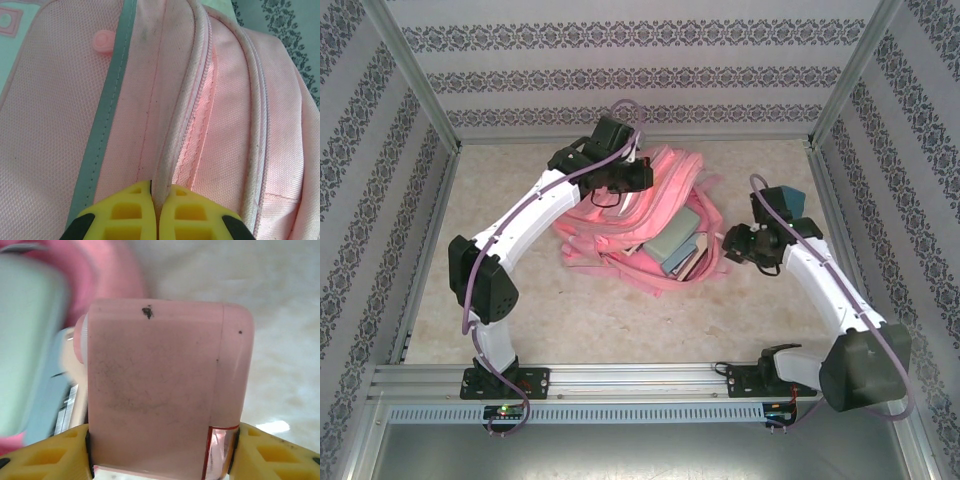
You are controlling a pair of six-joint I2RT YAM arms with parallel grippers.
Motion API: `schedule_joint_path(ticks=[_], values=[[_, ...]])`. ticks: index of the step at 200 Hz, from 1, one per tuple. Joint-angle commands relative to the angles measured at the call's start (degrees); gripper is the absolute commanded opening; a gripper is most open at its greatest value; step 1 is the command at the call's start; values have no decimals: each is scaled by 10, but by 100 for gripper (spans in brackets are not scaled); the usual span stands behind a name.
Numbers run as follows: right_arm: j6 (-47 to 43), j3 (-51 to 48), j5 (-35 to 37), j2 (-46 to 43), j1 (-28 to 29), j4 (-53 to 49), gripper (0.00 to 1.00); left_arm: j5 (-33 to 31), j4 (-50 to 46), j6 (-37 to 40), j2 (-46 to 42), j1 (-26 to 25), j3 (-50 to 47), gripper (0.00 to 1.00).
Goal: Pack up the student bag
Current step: Pick up the loose stationery from the middle-right of the table, then place the loose stationery in the student bag.
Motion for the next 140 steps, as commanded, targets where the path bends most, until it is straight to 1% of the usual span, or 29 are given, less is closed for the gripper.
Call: schedule_joint_path(ticks=[1, 22, 39, 62, 78, 121, 140], values=[[42, 44, -35, 17, 60, 47, 53, 6, 87, -39, -44, 12, -2, 0], [59, 84, -11, 55, 112, 56, 53, 14, 105, -43, -50, 14, -11, 0], [64, 100, -7, 85, 125, 76, 53, 36, 118, -44, -52, 14, -16, 0], [74, 114, -17, 125, 121, 118, 53, 60, 131, -45, -57, 14, -22, 0], [90, 115, -30, 146, 110, 167, 53, 71, 142, -44, -63, 13, -31, 0], [180, 77, -97, 196, 68, 368, 54, 108, 170, -54, -72, 15, -51, 0], [211, 82, -107, 218, 61, 430, 54, 126, 176, -62, -69, 19, -51, 0]])
